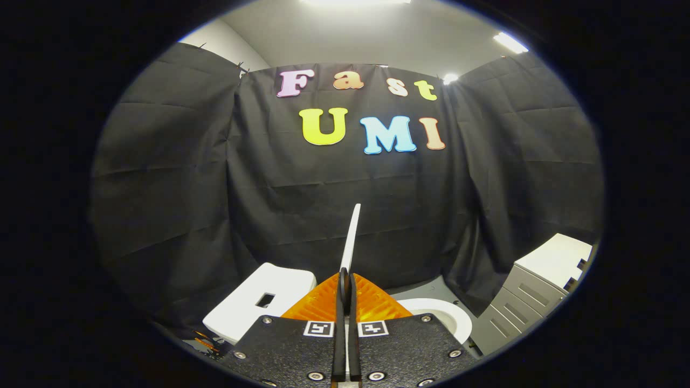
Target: Open the toilet lid.
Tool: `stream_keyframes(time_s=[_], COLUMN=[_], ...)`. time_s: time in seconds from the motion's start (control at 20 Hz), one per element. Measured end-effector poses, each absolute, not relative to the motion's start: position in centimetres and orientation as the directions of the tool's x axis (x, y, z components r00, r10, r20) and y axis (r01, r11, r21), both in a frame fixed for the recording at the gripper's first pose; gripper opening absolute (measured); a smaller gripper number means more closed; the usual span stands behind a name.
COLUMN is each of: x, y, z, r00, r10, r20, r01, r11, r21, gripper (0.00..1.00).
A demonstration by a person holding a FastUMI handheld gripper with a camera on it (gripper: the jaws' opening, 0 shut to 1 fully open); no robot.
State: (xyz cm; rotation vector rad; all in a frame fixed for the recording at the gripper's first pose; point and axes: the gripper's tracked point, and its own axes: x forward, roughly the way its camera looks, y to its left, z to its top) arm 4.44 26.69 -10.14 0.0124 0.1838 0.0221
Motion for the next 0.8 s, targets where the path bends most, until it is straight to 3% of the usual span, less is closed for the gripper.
stream_keyframes(time_s=[0.55, 0.8], x=[4.6, 4.7], y=[35.3, 38.8], z=[-10.6, -11.5], r00=[0.974, 0.965], r10=[0.100, 0.145], r20=[-0.205, -0.220], r01=[-0.141, -0.191], r11=[0.970, 0.961], r21=[-0.196, -0.202], gripper=[0.02, 0.02])
